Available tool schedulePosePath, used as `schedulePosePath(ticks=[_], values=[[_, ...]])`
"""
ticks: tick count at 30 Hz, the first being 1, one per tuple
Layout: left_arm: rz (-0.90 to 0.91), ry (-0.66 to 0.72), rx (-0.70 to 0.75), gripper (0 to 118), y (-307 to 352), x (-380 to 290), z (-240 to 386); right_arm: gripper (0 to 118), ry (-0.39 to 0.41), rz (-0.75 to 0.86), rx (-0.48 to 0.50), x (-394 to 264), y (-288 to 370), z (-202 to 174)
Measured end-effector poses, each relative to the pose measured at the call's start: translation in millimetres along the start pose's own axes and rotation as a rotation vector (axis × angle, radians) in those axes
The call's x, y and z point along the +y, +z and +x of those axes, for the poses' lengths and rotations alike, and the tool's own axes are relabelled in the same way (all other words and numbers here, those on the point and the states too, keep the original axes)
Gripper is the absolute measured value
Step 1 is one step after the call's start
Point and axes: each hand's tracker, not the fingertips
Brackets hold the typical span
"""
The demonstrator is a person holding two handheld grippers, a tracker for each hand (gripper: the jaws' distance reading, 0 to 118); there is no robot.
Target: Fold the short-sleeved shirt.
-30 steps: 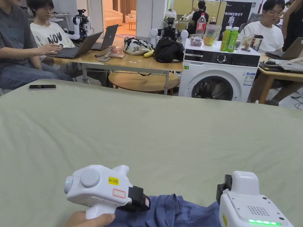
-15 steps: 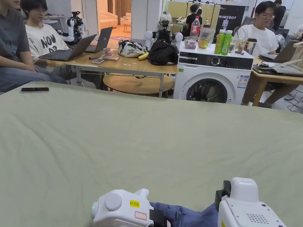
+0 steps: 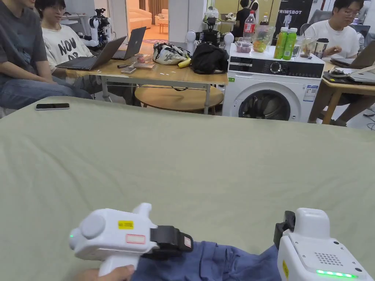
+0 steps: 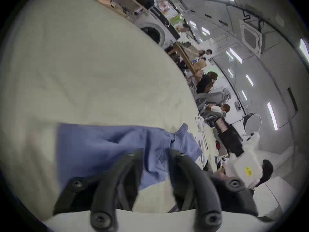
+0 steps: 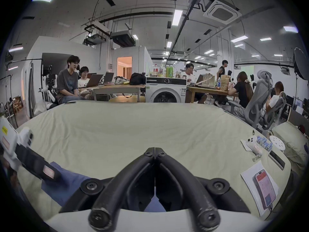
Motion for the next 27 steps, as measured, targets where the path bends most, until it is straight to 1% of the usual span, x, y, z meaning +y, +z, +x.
schedulePosePath(ticks=[2,3,6,10,12,14,15,16,18,19,20,22,23,24,26,27], values=[[0.027,0.009,0.043,54,27.1,5.6,-11.4,0,0.0,0.002,0.003,1.7,-0.5,-1.6],[0.046,0.003,0.076,61,38.7,7.6,-16.8,0,0.004,0.0,0.002,2.4,-0.8,-3.1],[0.076,0.029,0.161,62,63.2,11.5,-38.3,0,0.007,-0.002,0.005,2.7,-0.3,-6.5],[0.009,0.091,0.054,62,62.3,10.1,-70.0,0,0.01,-0.009,0.011,0.9,-0.3,-11.8],[-0.018,0.107,0.01,62,50.6,6.3,-85.2,0,0.007,-0.017,0.011,-0.2,-0.4,-13.6],[-0.079,0.151,-0.064,62,31.8,2.6,-102.2,0,0.003,-0.025,0.011,-1.1,0.0,-14.1],[-0.115,0.167,-0.064,61,21.6,0.5,-108.8,0,0.003,-0.028,0.011,-1.4,0.5,-14.0],[-0.112,0.167,-0.051,61,15.3,-3.0,-113.0,0,0.003,-0.029,0.01,-1.9,1.3,-13.7],[-0.024,0.174,-0.183,61,13.9,-7.9,-118.1,0,0.005,-0.028,0.007,-2.3,3.3,-12.4],[-0.02,0.182,-0.193,61,10.5,-9.5,-118.4,0,0.006,-0.029,0.004,-2.3,4.0,-11.8],[-0.033,0.178,-0.165,59,5.9,-12.1,-117.3,0,0.005,-0.028,0.001,-2.4,4.8,-10.9],[-0.036,0.131,-0.142,47,5.6,-11.7,-119.4,0,0.006,-0.029,0.0,-2.3,4.9,-9.8],[-0.033,0.116,-0.138,42,5.0,-11.9,-119.4,0,0.006,-0.03,-0.003,-2.3,4.9,-9.6],[-0.029,0.13,-0.14,36,4.5,-12.2,-121.0,0,0.003,-0.033,-0.003,-2.6,4.8,-9.4],[-0.03,0.142,-0.13,19,5.4,-14.6,-118.6,0,0.0,-0.038,0.0,-3.4,4.3,-9.4],[-0.031,0.142,-0.117,16,4.8,-15.5,-118.1,0,-0.001,-0.041,0.0,-3.9,4.0,-9.7]])
